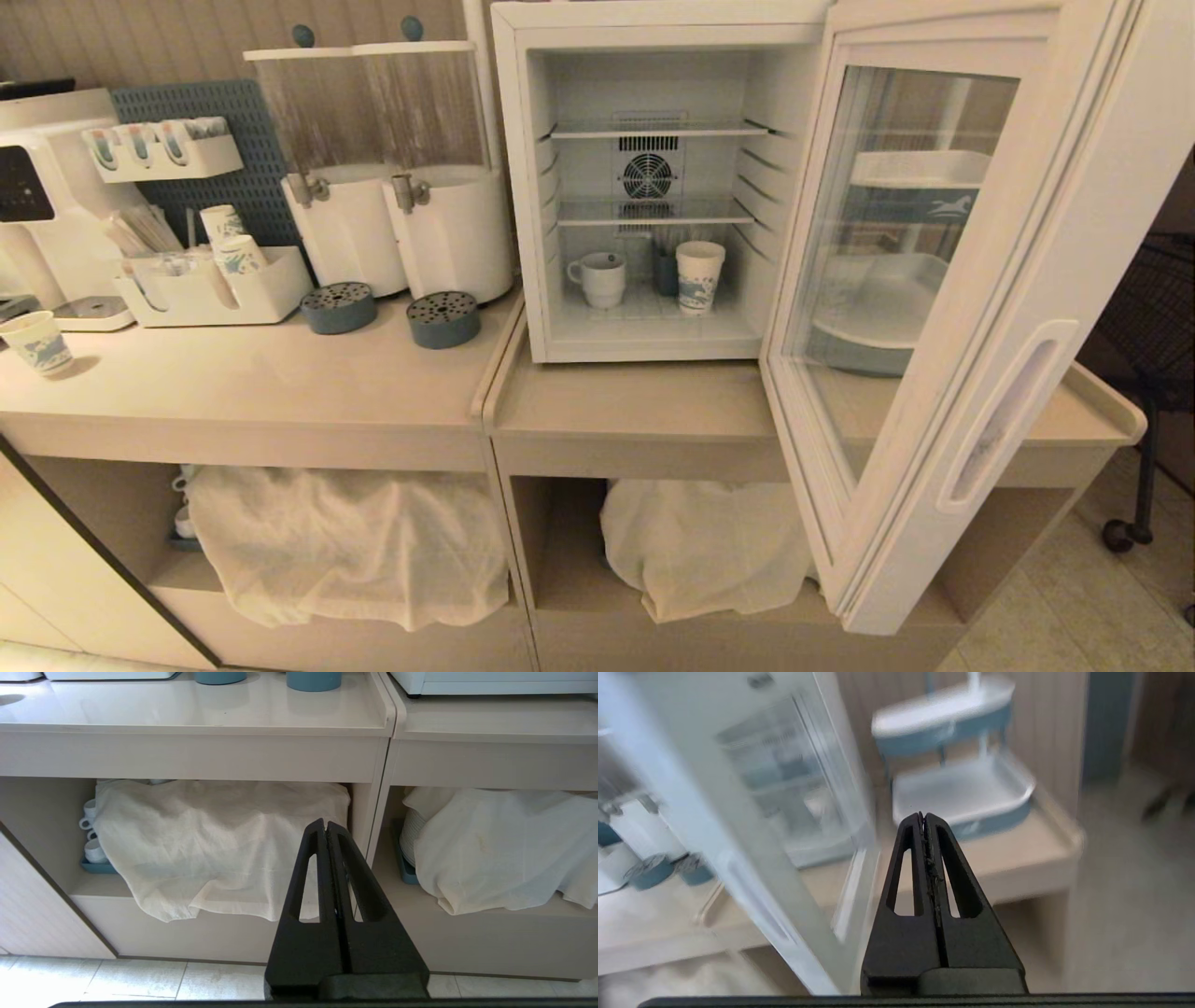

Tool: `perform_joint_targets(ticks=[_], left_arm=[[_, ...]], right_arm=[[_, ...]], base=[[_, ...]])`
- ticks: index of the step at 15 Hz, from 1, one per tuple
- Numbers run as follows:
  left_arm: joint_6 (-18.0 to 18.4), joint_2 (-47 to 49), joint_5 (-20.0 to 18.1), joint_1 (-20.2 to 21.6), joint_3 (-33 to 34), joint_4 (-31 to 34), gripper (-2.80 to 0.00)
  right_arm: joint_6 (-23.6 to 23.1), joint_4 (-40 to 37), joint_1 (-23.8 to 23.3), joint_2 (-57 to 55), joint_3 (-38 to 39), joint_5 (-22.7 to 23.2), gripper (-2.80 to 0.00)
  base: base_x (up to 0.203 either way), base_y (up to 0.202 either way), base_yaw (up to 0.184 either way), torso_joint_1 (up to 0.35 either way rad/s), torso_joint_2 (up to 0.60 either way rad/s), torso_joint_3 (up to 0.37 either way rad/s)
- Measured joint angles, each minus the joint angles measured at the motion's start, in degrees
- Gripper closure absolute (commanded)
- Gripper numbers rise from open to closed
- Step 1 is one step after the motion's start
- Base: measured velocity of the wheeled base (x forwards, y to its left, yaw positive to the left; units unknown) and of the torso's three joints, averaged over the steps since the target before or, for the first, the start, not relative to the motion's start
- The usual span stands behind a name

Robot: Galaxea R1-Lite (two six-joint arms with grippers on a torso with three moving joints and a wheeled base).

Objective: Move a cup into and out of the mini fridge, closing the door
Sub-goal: Close the freezer door

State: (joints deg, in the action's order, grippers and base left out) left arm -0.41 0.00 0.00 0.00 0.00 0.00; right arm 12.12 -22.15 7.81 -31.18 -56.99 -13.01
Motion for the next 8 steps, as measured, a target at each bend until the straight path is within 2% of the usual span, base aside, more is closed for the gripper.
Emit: perform_joint_targets(ticks=[2,3,4,5,6,8], left_arm=[[0.0,0.0,0.0,0.0,0.0,0.0,0.0],[0.0,0.0,0.0,0.0,0.0,0.0,0.0],[0.0,0.0,0.0,0.0,0.0,0.0,0.0],[0.01,0.0,0.0,0.0,0.0,0.0,0.0],[0.0,0.0,0.0,0.0,0.0,0.0,0.0],[0.01,0.0,0.0,0.0,0.0,0.0,0.0]], right_arm=[[4.85,1.77,1.4,-10.83,-2.9,-1.97,0.0],[6.74,3.63,0.2,-15.85,-3.59,-1.13,0.0],[8.08,5.99,-2.9,-20.99,-4.14,1.74,0.0],[8.5,8.11,-6.54,-25.32,-4.5,6.85,0.0],[7.98,9.9,-10.09,-28.92,-4.69,13.83,0.0],[4.25,14.02,-16.7,-35.28,-4.35,32.07,0.0]], base=[[0.0,0.0,0.0,0.0,0.0,0.0],[0.0,0.0,0.0,0.0,0.0,0.0],[0.0,0.0,0.0,0.0,0.0,0.0],[0.0,0.0,0.0,0.0,0.0,0.0],[0.0,0.0,0.0,0.0,0.0,0.0],[0.0,0.0,0.0,0.0,0.0,0.0]])
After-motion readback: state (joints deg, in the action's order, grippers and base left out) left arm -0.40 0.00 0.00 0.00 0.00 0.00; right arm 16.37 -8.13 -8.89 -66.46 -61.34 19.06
